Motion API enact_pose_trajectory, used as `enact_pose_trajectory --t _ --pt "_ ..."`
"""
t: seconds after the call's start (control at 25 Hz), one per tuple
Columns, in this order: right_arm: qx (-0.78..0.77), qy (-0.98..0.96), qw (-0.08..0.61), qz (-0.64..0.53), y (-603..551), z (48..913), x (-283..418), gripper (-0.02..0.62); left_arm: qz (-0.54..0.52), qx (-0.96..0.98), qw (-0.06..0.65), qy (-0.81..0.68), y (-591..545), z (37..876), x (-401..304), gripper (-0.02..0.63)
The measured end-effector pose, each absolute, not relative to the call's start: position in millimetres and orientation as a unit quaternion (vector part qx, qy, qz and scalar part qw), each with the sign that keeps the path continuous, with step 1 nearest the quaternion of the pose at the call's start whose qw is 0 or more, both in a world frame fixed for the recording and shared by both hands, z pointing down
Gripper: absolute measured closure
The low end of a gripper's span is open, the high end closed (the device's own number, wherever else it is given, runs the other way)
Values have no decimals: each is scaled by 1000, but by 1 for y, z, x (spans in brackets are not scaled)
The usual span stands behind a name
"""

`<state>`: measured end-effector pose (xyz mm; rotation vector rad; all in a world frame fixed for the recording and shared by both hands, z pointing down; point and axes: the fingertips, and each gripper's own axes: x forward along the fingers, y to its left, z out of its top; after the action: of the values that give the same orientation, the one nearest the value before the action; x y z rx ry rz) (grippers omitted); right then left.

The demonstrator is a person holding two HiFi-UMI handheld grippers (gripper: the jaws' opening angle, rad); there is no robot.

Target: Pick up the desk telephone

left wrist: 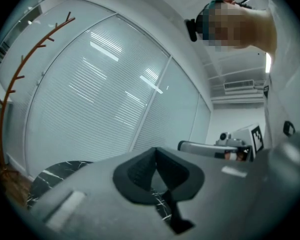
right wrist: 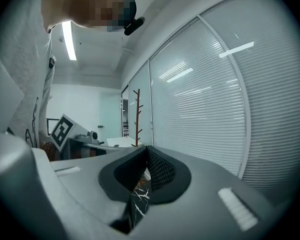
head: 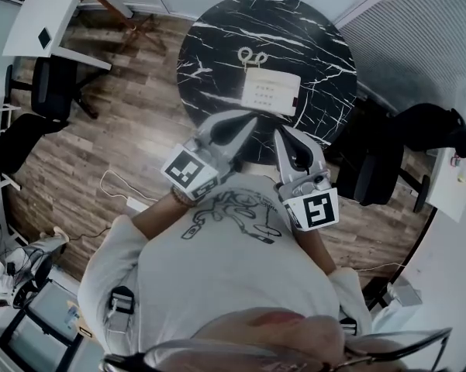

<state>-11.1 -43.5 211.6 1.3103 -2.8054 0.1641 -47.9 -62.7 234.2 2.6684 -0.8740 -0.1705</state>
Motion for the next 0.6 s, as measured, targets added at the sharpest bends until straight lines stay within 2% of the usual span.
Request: enact_pose_trajectory --t 0.6 --pt "430 -899 40 70 -62 234 1 588 -42 933 177 -311 -83 257 -43 603"
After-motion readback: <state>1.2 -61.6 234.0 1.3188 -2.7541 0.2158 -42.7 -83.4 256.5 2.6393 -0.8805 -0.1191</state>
